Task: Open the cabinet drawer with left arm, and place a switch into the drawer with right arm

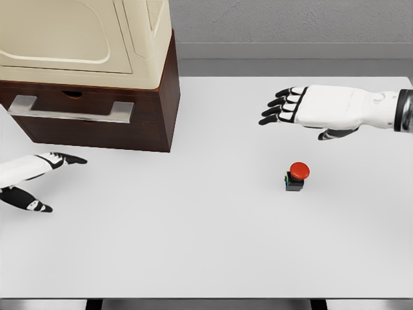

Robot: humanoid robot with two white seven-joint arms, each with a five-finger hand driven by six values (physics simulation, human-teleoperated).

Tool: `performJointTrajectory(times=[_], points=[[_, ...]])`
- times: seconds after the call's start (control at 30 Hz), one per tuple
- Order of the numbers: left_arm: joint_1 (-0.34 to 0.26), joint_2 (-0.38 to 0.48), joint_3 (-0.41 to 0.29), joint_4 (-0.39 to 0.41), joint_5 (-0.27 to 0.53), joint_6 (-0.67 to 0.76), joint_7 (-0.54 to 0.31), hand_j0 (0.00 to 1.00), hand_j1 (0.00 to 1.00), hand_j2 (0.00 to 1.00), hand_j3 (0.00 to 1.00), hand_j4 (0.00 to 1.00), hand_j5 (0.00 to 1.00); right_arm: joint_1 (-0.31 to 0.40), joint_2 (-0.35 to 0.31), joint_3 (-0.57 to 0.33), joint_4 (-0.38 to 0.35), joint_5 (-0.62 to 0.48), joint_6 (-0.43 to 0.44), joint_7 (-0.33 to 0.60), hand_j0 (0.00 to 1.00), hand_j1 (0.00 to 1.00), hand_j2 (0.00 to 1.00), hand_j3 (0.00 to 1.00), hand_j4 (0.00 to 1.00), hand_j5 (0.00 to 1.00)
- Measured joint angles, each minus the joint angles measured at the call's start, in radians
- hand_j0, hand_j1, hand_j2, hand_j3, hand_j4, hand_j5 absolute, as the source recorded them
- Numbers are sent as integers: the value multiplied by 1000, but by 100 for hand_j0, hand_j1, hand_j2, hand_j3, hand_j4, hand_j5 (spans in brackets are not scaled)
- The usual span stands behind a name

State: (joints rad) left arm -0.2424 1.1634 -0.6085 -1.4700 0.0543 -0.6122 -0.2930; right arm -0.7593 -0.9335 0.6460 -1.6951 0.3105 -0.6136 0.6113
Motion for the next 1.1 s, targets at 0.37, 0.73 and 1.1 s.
performJointTrajectory(times=[0.37, 0.73, 1.1], points=[[-72, -15, -17, -211, -5, 0, -46, 100, 100, 100, 100, 100, 100, 11, -44, 13, 36, 2, 0, 0, 100, 100, 100, 100, 100, 100], [-187, -11, -21, -291, 175, 0, -87, 100, 100, 100, 100, 100, 100, 25, -54, 122, 34, 30, 0, 0, 100, 100, 100, 100, 100, 100], [-258, 135, -51, -293, 573, -1, -271, 99, 99, 99, 99, 99, 99, 26, -61, 179, 32, 75, 0, 0, 100, 100, 100, 100, 100, 100]])
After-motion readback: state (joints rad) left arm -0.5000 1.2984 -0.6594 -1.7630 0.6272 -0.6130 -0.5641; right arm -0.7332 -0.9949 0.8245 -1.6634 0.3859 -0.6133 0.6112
